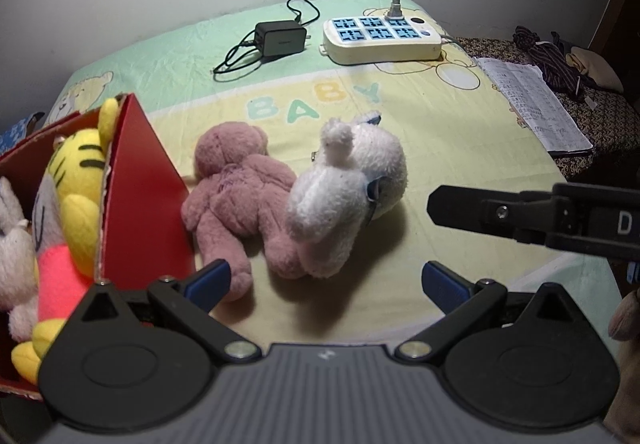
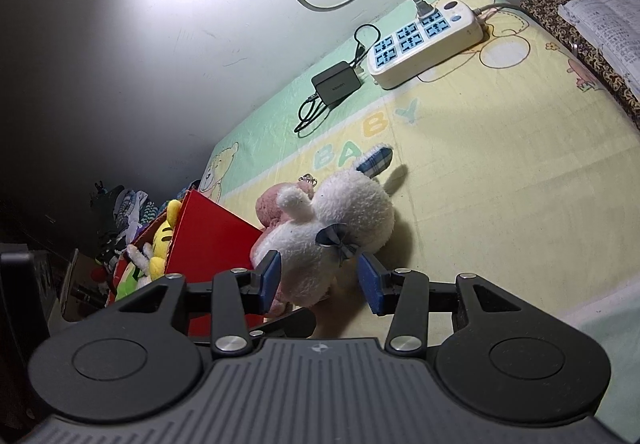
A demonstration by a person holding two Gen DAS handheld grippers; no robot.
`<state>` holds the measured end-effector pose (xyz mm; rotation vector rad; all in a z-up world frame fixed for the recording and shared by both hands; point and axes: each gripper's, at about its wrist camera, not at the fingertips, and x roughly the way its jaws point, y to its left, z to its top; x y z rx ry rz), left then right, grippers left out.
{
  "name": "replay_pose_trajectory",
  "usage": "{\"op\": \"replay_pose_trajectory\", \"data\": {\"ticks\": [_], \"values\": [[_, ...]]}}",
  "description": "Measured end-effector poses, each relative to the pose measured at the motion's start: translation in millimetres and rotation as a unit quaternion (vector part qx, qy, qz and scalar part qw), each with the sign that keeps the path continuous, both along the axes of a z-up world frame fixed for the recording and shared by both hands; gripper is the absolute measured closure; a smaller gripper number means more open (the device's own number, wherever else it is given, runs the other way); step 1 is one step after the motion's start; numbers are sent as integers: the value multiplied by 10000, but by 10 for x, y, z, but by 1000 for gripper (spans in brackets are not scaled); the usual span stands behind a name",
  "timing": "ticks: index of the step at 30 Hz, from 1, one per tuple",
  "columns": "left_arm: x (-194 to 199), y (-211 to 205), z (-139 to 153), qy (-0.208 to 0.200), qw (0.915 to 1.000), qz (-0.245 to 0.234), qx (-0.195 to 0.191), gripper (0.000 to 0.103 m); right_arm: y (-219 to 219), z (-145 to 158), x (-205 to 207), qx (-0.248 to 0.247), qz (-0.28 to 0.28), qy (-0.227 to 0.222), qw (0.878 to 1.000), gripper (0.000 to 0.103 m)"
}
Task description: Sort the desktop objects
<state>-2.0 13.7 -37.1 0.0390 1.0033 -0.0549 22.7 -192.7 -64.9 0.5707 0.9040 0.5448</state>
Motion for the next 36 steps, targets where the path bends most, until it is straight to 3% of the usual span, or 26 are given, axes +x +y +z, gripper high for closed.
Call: {"op": "replay_pose_trajectory", "data": {"ticks": [5, 11, 14, 21, 25, 33, 36], "values": [[85, 17, -106, -84, 9997, -151, -164, 2, -49, -169, 178, 283, -115, 381, 9988, 48], [225, 44, -106, -349, 9990, -219, -200, 2, -40, -334, 398, 322, -246, 670, 9969, 47], [329, 64, -194, -259, 9994, -198, -133, 8, -41, -438, 486, 471, -229, 850, 9950, 47], [494, 157, -337, -11, 9977, -221, -639, 12, -30, -540, 653, 1042, -176, 1029, 9891, 44], [488, 62, -369, 54, 9937, -491, -1007, 13, -33, -565, 733, 888, -187, 1022, 9906, 43], [538, -204, -506, 300, 9880, -971, -1160, 11, -248, -623, 767, 947, -199, 1026, 9900, 43], [526, -274, -521, 293, 9887, -1061, -1018, 11, -257, -642, 783, 935, -105, 1024, 9903, 43]]}}
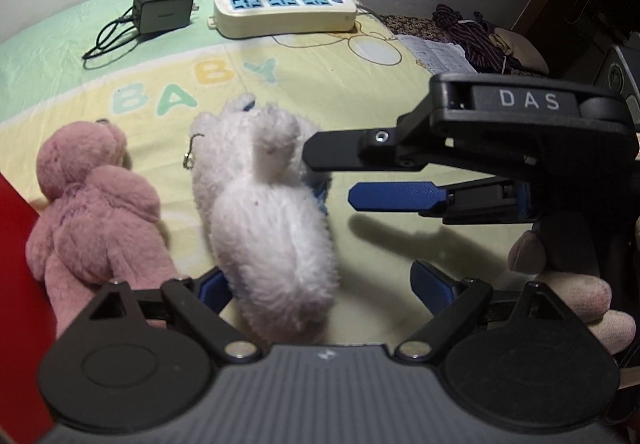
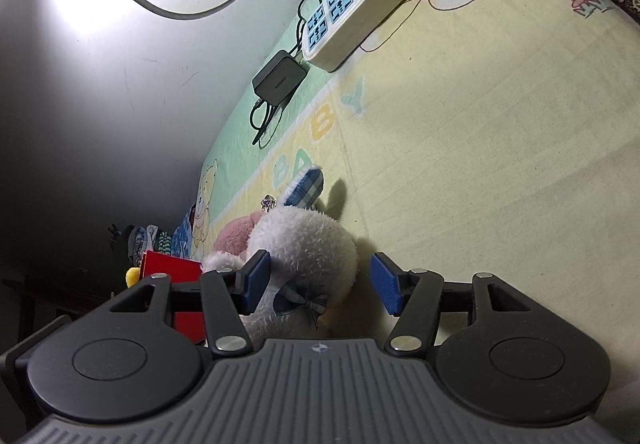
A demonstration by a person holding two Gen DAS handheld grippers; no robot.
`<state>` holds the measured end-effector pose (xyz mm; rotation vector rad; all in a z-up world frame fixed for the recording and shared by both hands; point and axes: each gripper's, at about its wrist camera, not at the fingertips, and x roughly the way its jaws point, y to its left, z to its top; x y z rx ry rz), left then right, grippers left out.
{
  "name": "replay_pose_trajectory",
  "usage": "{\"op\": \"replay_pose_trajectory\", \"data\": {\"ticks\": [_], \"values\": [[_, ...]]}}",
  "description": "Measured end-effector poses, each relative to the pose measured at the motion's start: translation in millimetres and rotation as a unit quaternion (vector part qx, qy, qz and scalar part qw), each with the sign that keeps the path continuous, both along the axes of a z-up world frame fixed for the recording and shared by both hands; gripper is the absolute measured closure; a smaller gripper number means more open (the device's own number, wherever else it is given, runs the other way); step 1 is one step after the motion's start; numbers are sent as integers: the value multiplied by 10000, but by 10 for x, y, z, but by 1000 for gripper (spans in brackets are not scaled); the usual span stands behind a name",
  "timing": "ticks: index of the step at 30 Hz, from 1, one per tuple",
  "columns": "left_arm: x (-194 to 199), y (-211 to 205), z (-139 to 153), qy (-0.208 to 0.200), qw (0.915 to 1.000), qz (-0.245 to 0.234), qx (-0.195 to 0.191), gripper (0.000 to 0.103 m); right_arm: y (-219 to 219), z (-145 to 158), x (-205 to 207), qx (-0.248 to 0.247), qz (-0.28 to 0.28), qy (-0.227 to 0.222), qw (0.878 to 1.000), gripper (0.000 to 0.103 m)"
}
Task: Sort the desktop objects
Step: 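Grasp the white bunny plush with the bow in the right gripper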
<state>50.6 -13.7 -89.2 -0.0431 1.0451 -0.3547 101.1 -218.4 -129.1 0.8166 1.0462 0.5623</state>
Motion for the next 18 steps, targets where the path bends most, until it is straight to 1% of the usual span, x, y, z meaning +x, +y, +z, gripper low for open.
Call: {"op": "replay_pose_trajectory", "data": {"ticks": [2, 5, 9, 11, 13, 18], "values": [[9, 17, 5, -23, 10000, 36, 61, 11, 1, -11, -5, 73, 45, 42, 10000, 43], [26, 125, 42, -88, 9995, 231, 188, 11, 55, -11, -1, 183, 171, 18, 9997, 44], [64, 280, 102, -147, 9985, 455, 261, 11, 198, 15, 16, 167, 348, -94, 9992, 44], [87, 286, 84, -131, 9985, 465, 266, 16, 297, -13, 45, 243, 477, -80, 9985, 44], [92, 270, 65, -165, 9981, 506, 298, 17, 371, -47, 65, 203, 483, -44, 9986, 43], [64, 323, 94, -98, 9986, 521, 1, 18, 354, -25, 54, 229, 506, -76, 9984, 47]]}}
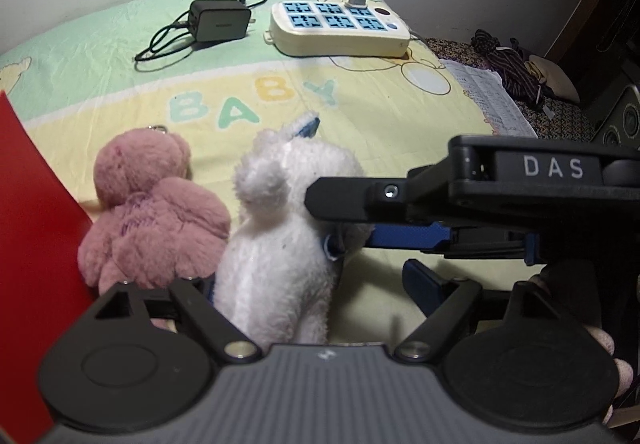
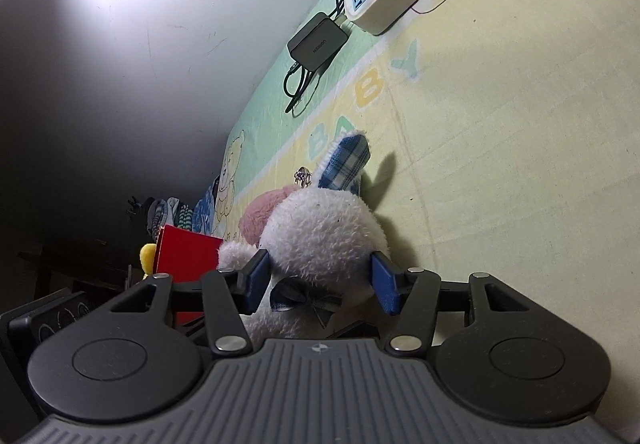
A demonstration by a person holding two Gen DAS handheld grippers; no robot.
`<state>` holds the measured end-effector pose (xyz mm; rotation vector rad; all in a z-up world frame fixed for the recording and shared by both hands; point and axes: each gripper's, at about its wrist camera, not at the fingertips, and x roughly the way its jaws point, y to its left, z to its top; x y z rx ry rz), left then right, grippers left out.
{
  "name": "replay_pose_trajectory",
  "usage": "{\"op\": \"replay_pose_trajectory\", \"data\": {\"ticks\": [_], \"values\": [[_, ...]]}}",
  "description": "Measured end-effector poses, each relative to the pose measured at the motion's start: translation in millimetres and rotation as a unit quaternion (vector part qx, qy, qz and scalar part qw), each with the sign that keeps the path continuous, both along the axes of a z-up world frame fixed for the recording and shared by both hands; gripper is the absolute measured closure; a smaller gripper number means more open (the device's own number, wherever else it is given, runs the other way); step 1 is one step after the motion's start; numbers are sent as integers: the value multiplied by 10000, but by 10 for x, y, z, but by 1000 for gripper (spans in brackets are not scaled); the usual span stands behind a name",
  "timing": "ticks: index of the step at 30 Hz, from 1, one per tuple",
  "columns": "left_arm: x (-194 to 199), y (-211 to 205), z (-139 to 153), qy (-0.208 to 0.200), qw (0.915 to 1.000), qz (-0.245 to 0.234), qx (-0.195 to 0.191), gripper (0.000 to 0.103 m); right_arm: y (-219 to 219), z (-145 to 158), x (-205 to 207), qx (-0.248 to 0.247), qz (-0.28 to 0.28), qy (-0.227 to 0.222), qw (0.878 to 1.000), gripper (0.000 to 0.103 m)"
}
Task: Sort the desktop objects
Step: 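Grasp the white bunny plush with the bow in the right gripper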
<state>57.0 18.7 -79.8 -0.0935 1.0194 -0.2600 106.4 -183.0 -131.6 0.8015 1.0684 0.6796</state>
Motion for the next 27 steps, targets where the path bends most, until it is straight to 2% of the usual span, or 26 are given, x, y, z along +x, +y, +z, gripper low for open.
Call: {"op": "replay_pose_trajectory", "data": {"ticks": [4, 7, 13, 19, 23, 27], "values": [[-102, -64, 47, 54, 9993, -162, -318, 18, -48, 138, -84, -177, 24, -231, 9996, 48], [-227, -167, 64, 62, 9986, -336, -406, 18, -85, 241, -180, -388, 75, -399, 9984, 48], [-542, -241, 75, 250, 9942, -713, -771, 16, -169, 367, -524, -737, 252, -530, 9956, 48], [-898, -258, -2, 486, 9895, -1095, -813, 16, -150, 435, -870, -989, 515, -590, 9920, 48], [-1011, -182, -65, 610, 9906, -994, -720, 16, -41, 451, -987, -1103, 745, -628, 9891, 48], [-1130, -26, -124, 715, 9919, -801, -683, 16, 65, 457, -1051, -986, 975, -605, 9885, 48]]}}
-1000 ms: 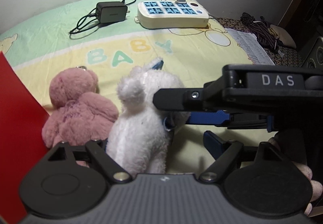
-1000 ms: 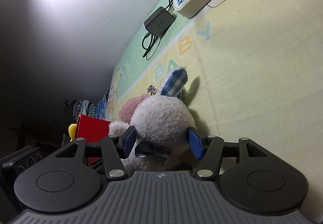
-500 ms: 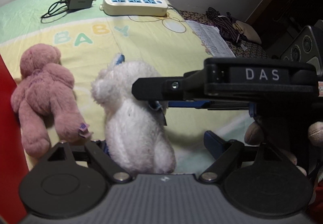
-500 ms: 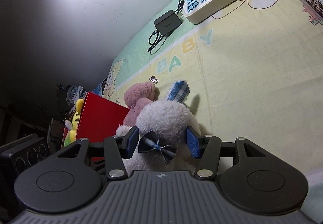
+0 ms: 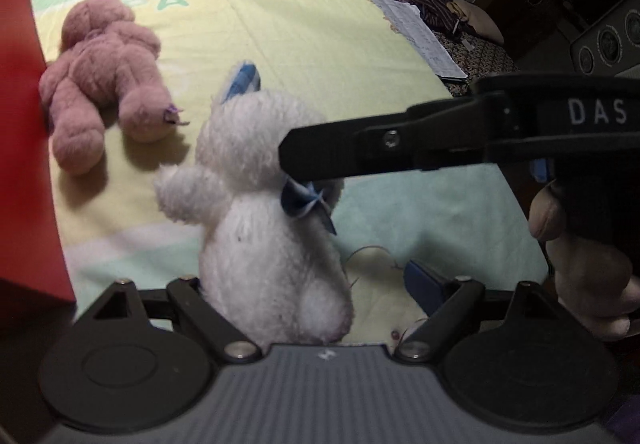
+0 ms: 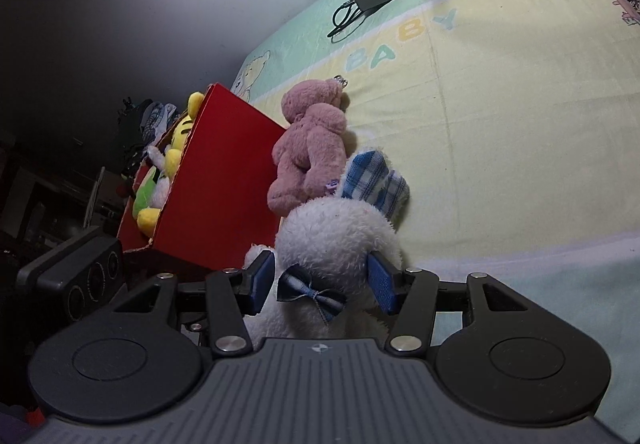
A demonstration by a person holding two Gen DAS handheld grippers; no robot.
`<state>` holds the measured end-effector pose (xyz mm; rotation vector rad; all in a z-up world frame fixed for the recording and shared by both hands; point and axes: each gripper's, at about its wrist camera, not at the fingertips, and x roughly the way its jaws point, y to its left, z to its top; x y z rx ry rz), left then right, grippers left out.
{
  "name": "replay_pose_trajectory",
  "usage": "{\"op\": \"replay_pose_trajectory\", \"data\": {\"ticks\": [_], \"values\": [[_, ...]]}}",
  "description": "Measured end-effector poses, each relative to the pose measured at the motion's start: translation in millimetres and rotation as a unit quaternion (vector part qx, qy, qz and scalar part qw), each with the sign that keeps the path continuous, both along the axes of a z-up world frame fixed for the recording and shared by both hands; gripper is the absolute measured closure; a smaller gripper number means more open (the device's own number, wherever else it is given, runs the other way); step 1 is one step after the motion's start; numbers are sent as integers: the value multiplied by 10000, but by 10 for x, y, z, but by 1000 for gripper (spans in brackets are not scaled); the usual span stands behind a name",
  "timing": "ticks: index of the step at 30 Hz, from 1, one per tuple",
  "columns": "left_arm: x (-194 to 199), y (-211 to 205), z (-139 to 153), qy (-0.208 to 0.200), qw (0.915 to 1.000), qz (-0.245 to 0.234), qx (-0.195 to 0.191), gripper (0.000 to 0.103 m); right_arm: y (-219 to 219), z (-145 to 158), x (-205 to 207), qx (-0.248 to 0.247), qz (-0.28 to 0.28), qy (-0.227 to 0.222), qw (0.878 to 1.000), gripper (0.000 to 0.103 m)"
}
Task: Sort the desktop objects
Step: 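Grasp the white bunny plush with the bow in the right gripper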
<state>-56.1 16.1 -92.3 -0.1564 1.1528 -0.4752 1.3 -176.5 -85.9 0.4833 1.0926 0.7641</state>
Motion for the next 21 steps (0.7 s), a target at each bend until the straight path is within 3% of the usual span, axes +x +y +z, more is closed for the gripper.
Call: {"op": "replay_pose_trajectory", "data": {"ticks": [14, 21], "values": [[-385, 508, -47, 37, 9959, 700, 571, 16, 443, -15, -184, 376, 621, 152, 9972, 47], [-460, 629, 176, -401, 9935, 811, 693, 16, 354, -90, -177, 305, 359, 232, 9986, 47]]}}
